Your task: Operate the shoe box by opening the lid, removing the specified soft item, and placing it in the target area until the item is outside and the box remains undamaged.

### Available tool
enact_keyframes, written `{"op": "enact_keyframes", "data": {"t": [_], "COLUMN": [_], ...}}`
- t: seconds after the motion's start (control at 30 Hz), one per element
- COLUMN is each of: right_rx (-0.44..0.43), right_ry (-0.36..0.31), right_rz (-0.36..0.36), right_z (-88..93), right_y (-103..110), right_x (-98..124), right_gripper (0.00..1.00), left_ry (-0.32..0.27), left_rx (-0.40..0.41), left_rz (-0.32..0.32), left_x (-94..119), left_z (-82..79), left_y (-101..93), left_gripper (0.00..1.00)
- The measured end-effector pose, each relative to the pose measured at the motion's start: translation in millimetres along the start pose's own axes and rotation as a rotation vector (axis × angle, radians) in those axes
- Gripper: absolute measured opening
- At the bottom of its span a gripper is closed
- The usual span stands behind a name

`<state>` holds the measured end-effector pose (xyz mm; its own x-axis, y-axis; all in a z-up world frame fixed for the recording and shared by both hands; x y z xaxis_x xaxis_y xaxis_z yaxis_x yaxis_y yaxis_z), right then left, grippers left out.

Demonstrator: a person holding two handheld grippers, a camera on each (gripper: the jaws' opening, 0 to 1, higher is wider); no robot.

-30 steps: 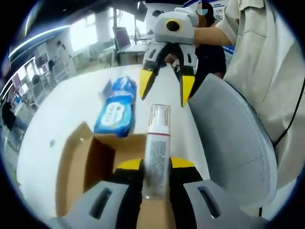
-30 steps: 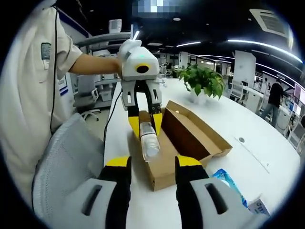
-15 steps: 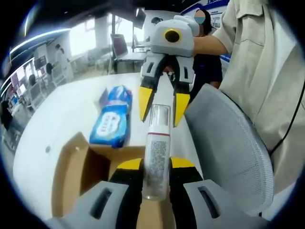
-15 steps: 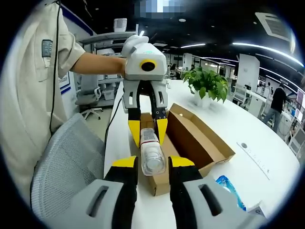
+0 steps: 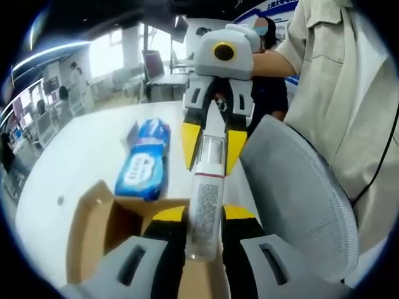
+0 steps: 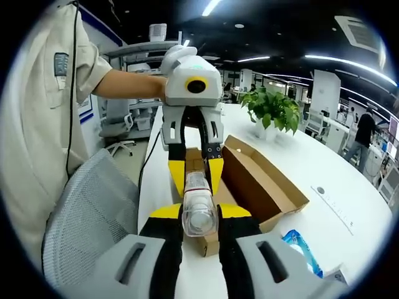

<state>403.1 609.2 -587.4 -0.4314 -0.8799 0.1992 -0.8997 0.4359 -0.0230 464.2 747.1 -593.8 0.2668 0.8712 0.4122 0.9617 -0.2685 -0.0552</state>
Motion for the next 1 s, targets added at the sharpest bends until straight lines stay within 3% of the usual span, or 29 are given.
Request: {"op": "enact_keyframes", "data": {"t": [0.57, 1.0], "right_rx": [-0.041, -0.012], "right_ry": [0.017, 0.057], "right_rz": [0.013, 0.011], "right_z": [-13.8, -16.9], "right_y": [-10, -26], "right_x": [5, 17], "right_gripper": [0.17, 0.17], "left_ry": [-0.038, -0.005], "left_rx": [-0.034, -0.024], "left_rz": [-0.051, -0.16], "left_x": [-2, 14], "left_z": [-5.4, 5.7], "left_y": [4.2, 10.4], "left_gripper": [0.21, 0.33]}}
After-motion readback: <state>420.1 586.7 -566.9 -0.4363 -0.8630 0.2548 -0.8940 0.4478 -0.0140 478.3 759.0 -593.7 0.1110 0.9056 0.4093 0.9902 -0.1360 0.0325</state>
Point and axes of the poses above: the point that each gripper's makers call its tool centre point, and the gripper's own axes: x roughly backward along the fingers, y roughly to its left, z roughly out of its underside, the point moved 8 cm from there along x, roughly backward along the fingers, and after that the axes turned 15 degrees about -y, right-handed, at the moved point
